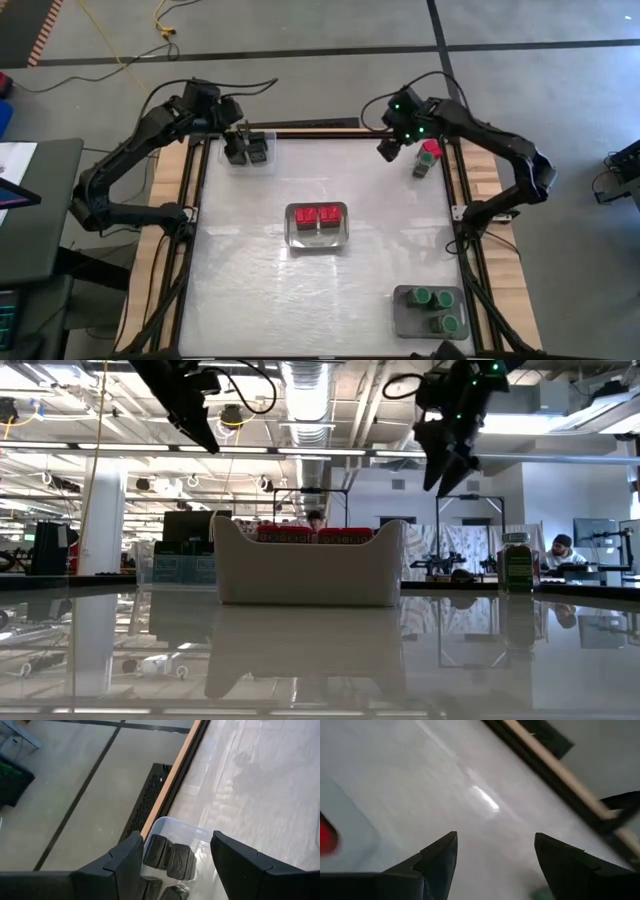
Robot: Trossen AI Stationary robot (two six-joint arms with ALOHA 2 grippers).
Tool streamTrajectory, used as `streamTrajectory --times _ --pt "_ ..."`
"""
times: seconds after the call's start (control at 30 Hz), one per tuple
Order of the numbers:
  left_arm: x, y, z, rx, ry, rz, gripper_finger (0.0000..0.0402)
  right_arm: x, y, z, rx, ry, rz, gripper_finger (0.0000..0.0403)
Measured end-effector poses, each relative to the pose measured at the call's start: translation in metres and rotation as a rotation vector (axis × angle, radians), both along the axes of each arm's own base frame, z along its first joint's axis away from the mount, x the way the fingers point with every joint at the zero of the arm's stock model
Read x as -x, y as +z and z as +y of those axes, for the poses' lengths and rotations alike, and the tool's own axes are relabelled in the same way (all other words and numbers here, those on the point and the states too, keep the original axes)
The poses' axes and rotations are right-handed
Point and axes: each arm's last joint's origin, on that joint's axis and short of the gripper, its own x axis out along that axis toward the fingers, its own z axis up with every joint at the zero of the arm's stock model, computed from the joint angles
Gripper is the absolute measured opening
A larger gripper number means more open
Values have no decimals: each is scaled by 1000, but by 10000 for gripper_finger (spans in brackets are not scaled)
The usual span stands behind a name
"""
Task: Sort spices by type
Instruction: Put the green seasoning bottle into the black bin
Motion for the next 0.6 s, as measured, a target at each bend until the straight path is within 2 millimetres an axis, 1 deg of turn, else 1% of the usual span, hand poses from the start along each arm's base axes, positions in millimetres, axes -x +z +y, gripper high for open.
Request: streamTrajectory --times 0.1,0.2,0.43,0.53,0.6 --pt "0 -1 0 0 0 1 222 7 8 -3 56 58 85 292" --pt "0 -4 0 11 2 8 222 17 10 -4 46 87 166 292" --pt "0 -5 1 9 0 10 222 37 5 -5 -10 69 338 292" --pt "-1 -5 1 7 0 8 222 41 3 -6 -1 140 386 292" --pt "-1 -5 1 7 0 8 222 44 -2 -7 4 209 423 292"
